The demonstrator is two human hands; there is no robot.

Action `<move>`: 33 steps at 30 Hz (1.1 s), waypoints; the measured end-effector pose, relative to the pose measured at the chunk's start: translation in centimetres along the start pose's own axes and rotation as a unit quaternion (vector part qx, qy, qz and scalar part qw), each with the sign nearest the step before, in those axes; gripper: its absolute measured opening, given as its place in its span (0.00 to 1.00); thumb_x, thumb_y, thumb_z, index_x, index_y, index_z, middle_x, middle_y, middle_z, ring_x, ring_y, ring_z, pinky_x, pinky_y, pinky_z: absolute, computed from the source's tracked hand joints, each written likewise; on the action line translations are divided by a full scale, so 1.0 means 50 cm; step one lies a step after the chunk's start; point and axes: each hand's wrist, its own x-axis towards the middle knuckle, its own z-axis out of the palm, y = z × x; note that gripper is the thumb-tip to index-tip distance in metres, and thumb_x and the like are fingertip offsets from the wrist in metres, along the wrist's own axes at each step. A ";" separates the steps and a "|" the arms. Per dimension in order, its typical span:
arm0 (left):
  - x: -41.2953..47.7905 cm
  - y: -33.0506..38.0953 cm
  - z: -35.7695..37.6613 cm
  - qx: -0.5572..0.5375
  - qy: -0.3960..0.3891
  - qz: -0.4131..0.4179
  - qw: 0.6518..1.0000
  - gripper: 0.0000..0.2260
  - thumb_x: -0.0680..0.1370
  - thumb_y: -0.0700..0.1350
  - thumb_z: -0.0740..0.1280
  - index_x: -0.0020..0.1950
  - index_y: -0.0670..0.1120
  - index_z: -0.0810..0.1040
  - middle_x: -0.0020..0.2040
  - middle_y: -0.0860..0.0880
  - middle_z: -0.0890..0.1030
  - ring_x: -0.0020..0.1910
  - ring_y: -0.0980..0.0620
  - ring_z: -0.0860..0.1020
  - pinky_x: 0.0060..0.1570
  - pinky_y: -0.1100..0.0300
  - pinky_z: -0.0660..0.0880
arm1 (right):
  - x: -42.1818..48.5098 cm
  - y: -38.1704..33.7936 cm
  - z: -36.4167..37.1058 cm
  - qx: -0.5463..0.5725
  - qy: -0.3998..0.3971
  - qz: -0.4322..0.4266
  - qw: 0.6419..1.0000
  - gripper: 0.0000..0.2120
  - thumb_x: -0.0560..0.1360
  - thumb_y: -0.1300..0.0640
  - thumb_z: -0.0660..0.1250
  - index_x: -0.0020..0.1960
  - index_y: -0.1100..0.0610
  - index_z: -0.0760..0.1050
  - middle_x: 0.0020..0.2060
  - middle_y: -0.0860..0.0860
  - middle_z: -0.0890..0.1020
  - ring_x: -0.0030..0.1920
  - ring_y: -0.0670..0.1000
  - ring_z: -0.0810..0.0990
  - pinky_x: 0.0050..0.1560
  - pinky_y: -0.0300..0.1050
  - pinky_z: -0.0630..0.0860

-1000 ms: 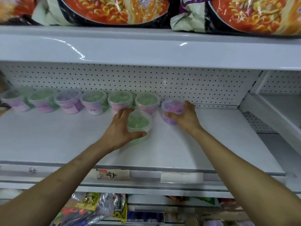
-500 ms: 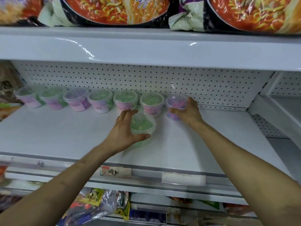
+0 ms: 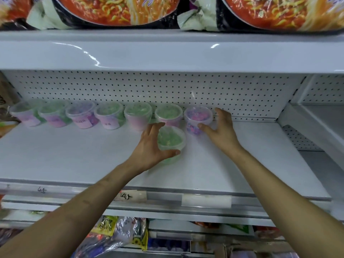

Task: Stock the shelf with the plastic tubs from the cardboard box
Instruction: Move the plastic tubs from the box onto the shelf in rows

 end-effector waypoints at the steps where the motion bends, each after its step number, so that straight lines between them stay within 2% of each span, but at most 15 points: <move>1: 0.006 0.010 0.014 -0.007 -0.007 0.003 1.000 0.47 0.65 0.68 0.78 0.78 0.54 0.62 0.72 0.54 0.66 0.71 0.50 0.69 0.69 0.48 0.72 | -0.015 -0.001 -0.010 0.006 -0.004 -0.021 1.000 0.38 0.75 0.43 0.76 0.78 0.53 0.64 0.72 0.51 0.66 0.74 0.54 0.66 0.70 0.44 0.65; 5: 0.027 0.051 0.073 -0.025 -0.036 0.019 0.999 0.48 0.64 0.70 0.77 0.78 0.55 0.61 0.73 0.54 0.65 0.71 0.49 0.69 0.69 0.46 0.73 | -0.068 -0.004 -0.044 0.057 -0.095 -0.037 0.993 0.40 0.73 0.34 0.71 0.78 0.50 0.64 0.71 0.47 0.67 0.71 0.47 0.71 0.73 0.48 0.71; 9: 0.044 0.099 0.125 -0.056 -0.065 0.025 0.996 0.55 0.63 0.71 0.76 0.82 0.50 0.56 0.76 0.50 0.63 0.74 0.47 0.66 0.71 0.45 0.71 | -0.109 0.015 -0.069 0.092 -0.167 -0.006 0.982 0.44 0.70 0.29 0.72 0.79 0.46 0.64 0.74 0.44 0.66 0.73 0.45 0.70 0.74 0.49 0.72; 11: 0.054 0.122 0.145 -0.065 -0.088 0.022 0.994 0.59 0.62 0.72 0.74 0.83 0.49 0.52 0.78 0.49 0.60 0.77 0.47 0.63 0.74 0.45 0.68 | -0.122 0.031 -0.084 0.114 -0.178 0.016 0.977 0.41 0.70 0.31 0.75 0.76 0.44 0.65 0.73 0.44 0.66 0.72 0.47 0.72 0.71 0.45 0.74; 14: 0.064 0.140 0.159 -0.075 -0.121 0.039 0.989 0.56 0.64 0.68 0.78 0.83 0.51 0.53 0.78 0.51 0.60 0.78 0.48 0.61 0.75 0.45 0.66 | -0.133 0.041 -0.101 0.135 -0.179 0.039 0.974 0.36 0.70 0.39 0.76 0.73 0.40 0.63 0.71 0.46 0.66 0.68 0.42 0.73 0.64 0.33 0.74; 18: 0.062 0.119 0.149 -0.068 -0.139 0.075 0.985 0.50 0.69 0.58 0.81 0.82 0.54 0.55 0.76 0.55 0.61 0.76 0.53 0.62 0.75 0.49 0.66 | -0.135 0.063 -0.117 0.110 -0.192 0.051 0.974 0.42 0.72 0.42 0.79 0.80 0.44 0.61 0.73 0.44 0.65 0.70 0.43 0.71 0.70 0.41 0.73; 20: 0.064 0.097 0.136 -0.061 -0.145 0.069 0.985 0.49 0.70 0.59 0.81 0.82 0.56 0.54 0.77 0.54 0.61 0.76 0.54 0.64 0.74 0.50 0.68 | -0.132 0.064 -0.113 0.113 -0.205 0.057 0.971 0.47 0.71 0.43 0.80 0.82 0.46 0.58 0.73 0.44 0.64 0.70 0.43 0.71 0.68 0.36 0.73; 22: 0.066 0.087 0.125 -0.059 -0.147 0.055 0.986 0.50 0.69 0.61 0.80 0.82 0.56 0.55 0.78 0.54 0.62 0.74 0.53 0.67 0.72 0.50 0.70 | -0.128 0.058 -0.101 0.115 -0.214 0.058 0.968 0.50 0.72 0.47 0.81 0.83 0.48 0.55 0.74 0.44 0.63 0.70 0.43 0.70 0.60 0.25 0.72; 24: 0.067 0.093 0.125 -0.058 -0.149 0.053 0.986 0.49 0.69 0.61 0.80 0.82 0.56 0.56 0.77 0.53 0.64 0.72 0.53 0.68 0.71 0.53 0.70 | -0.123 0.051 -0.089 0.109 -0.206 0.049 0.971 0.47 0.71 0.51 0.83 0.81 0.46 0.58 0.73 0.46 0.65 0.66 0.41 0.72 0.55 0.23 0.72; 27: 0.078 0.107 0.134 -0.061 -0.171 0.073 0.981 0.48 0.70 0.59 0.80 0.83 0.57 0.56 0.78 0.52 0.63 0.75 0.53 0.65 0.73 0.54 0.67 | -0.111 0.060 -0.093 0.105 -0.177 0.042 0.978 0.37 0.69 0.53 0.84 0.65 0.34 0.65 0.70 0.49 0.71 0.62 0.37 0.74 0.55 0.28 0.76; 28: 0.085 0.111 0.136 -0.060 -0.184 0.083 0.977 0.47 0.71 0.58 0.79 0.83 0.57 0.56 0.79 0.53 0.62 0.76 0.53 0.65 0.74 0.53 0.67 | -0.109 0.066 -0.102 0.100 -0.169 0.045 0.980 0.36 0.68 0.52 0.84 0.65 0.35 0.65 0.69 0.49 0.71 0.61 0.38 0.75 0.55 0.30 0.77; 30: 0.102 0.111 0.132 -0.052 -0.180 0.091 0.978 0.41 0.74 0.50 0.77 0.82 0.54 0.60 0.77 0.55 0.65 0.74 0.54 0.67 0.74 0.49 0.68 | -0.102 0.087 -0.119 0.091 -0.154 0.055 0.982 0.42 0.68 0.50 0.85 0.74 0.44 0.65 0.70 0.48 0.71 0.63 0.41 0.76 0.59 0.35 0.78; 32: 0.127 0.111 0.117 -0.030 -0.098 0.090 0.991 0.32 0.75 0.36 0.71 0.78 0.47 0.68 0.72 0.51 0.71 0.68 0.51 0.73 0.71 0.48 0.72 | -0.090 0.104 -0.135 0.088 -0.137 0.068 0.984 0.47 0.67 0.48 0.85 0.78 0.48 0.64 0.70 0.48 0.71 0.65 0.46 0.76 0.65 0.43 0.78; 33: 0.143 0.111 0.109 -0.003 -0.047 0.098 0.994 0.28 0.74 0.32 0.69 0.75 0.44 0.72 0.71 0.47 0.74 0.67 0.47 0.75 0.69 0.47 0.73 | -0.084 0.111 -0.142 0.092 -0.130 0.068 0.985 0.44 0.67 0.48 0.85 0.77 0.46 0.66 0.70 0.48 0.72 0.65 0.47 0.76 0.65 0.46 0.78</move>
